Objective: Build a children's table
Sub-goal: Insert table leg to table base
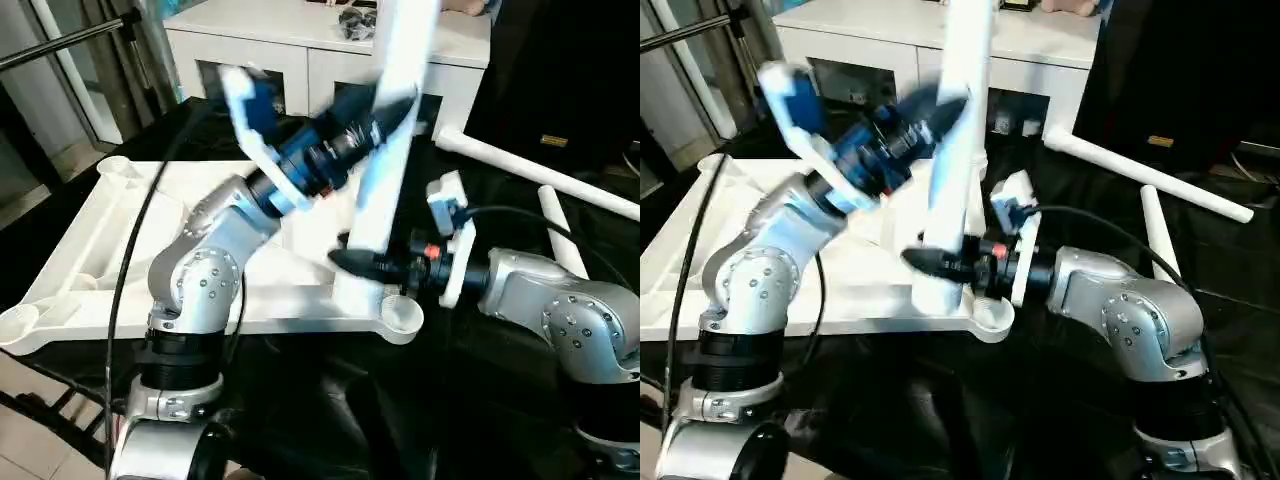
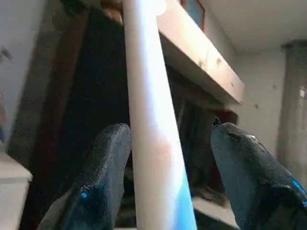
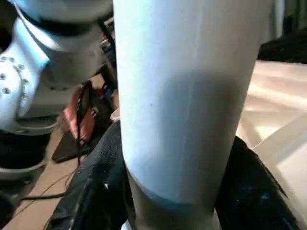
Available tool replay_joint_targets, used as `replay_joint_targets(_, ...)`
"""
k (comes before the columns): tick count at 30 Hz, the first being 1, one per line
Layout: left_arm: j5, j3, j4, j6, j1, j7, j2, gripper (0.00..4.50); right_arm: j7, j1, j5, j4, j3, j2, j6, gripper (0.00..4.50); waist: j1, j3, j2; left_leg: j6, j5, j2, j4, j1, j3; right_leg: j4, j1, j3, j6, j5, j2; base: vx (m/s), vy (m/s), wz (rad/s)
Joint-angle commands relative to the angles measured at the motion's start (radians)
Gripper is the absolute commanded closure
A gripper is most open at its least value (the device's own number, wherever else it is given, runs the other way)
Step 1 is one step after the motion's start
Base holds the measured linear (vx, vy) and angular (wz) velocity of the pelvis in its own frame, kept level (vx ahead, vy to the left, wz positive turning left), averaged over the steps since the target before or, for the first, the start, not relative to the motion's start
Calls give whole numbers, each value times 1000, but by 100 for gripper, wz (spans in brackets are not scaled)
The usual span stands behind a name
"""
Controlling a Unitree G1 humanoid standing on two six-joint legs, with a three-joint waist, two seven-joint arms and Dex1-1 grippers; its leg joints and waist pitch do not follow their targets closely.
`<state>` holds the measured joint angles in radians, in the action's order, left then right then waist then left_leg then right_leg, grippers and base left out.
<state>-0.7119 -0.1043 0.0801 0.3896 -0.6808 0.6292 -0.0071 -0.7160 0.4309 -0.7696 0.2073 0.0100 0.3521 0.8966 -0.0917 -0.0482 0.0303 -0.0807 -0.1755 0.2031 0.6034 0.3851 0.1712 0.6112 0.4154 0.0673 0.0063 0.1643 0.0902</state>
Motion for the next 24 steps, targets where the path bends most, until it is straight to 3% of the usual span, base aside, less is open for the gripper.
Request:
replay_joint_targets(1, -11, -71, -34, -44, -45, -46, 10, 143, 72, -2, 62, -7, -23, -29, -87, 259, -3, 73, -18, 9, -146, 8, -61, -6, 3, -77, -62, -31, -137, 275, 35, 0, 0, 0)
replay_joint_targets(3, -8, -86, -50, -49, -48, -35, 32, 143, 117, -2, 107, -24, -23, -46, -134, 259, 0, 73, -17, -4, -144, 6, -63, -6, 2, -79, -59, -30, -124, 288, 35, 0, 0, 0)
replay_joint_targets(4, 30, -79, -68, -51, -35, -8, 79, 143, 173, -6, 163, -47, -20, -62, -185, 259, 2, 72, -16, -11, -144, 4, -64, -5, 2, -78, -60, -29, -112, 299, 33, 0, 0, 0)
replay_joint_targets(6, 66, -60, -75, -61, -16, 23, 112, 143, 199, -12, 193, -58, -17, -69, -217, 259, 4, 73, -12, -17, -148, 4, -64, -10, 2, -80, -55, -30, -98, 306, 32, 0, 0, 0)
replay_joint_targets(7, 108, -32, -81, -64, 7, 53, 151, 143, 221, -21, 216, -62, -11, -73, -235, 259, 5, 74, -6, -19, -149, 5, -65, -12, 2, -78, -54, -32, -98, 291, 31, 0, 0, 0)
replay_joint_targets(9, 200, 43, -90, -86, 61, 109, 226, 143, 264, -47, 283, -75, 7, -79, -292, 259, 6, 74, -5, -20, -147, 8, -68, -12, 0, -76, -52, -33, -96, 260, 30, 0, 0, 0)
replay_joint_targets(10, 271, 119, -97, -85, 111, 143, 289, 143, 281, -76, 319, -83, 16, -84, -327, 259, 8, 75, -3, -24, -147, 8, -69, -14, 1, -70, -53, -34, -99, 237, 28, 0, 0, 0)
replay_joint_targets(11, 276, 124, -98, -85, 114, 145, 293, 143, 282, -77, 321, -83, 16, -84, -330, 259, 6, 77, -1, -25, -147, 10, -69, -16, -1, -68, -51, -34, -103, 225, 29, 0, 0, 0)
replay_joint_targets(13, 346, 210, -109, -90, 170, 177, 352, 143, 306, -105, 344, -91, 10, -99, -367, 259, 6, 77, 5, -29, -160, 9, -70, -19, 1, -63, -52, -36, -127, 191, 28, 0, 0, 0)
replay_joint_targets(15, 401, 290, -125, -100, 219, 210, 395, 143, 324, -127, 384, -107, 25, -91, -399, 259, 9, 75, 2, -24, -163, 9, -72, -14, 0, -61, -54, -37, -132, 176, 30, 0, 0, 0)
replay_joint_targets(17, 443, 344, -143, -119, 251, 245, 418, 143, 338, -141, 422, -124, 41, -80, -423, 259, 10, 73, 6, -29, -173, 10, -73, -15, 1, -65, -53, -38, -135, 187, 30, 0, 0, 0)
replay_joint_targets(20, 451, 380, -155, -125, 273, 290, 423, 143, 342, -153, 418, -123, 37, -86, -411, 259, 12, 71, 6, -30, -219, 9, -76, -18, 3, -70, -52, -40, -142, 231, 32, 0, 0, 0)
replay_joint_targets(21, 458, 393, -161, -134, 280, 308, 422, 143, 346, -158, 424, -123, 35, -93, -419, 259, 12, 71, 0, -30, -227, 10, -76, -18, 2, -71, -52, -40, -144, 238, 33, 0, 0, 0)
replay_joint_targets(22, 474, 429, -187, -149, 286, 342, 422, 143, 334, -170, 440, -122, 57, -82, -403, 259, 11, 69, 2, -28, -239, 10, -77, -18, 2, -73, -52, -40, -144, 259, 34, 0, 0, 0)
replay_joint_targets(24, 501, 455, -220, -174, 280, 351, 424, 143, 332, -177, 451, -121, 67, -80, -406, 259, 12, 64, 2, -27, -264, 9, -80, -18, 1, -81, -50, -39, -128, 315, 34, 0, 0, 0)
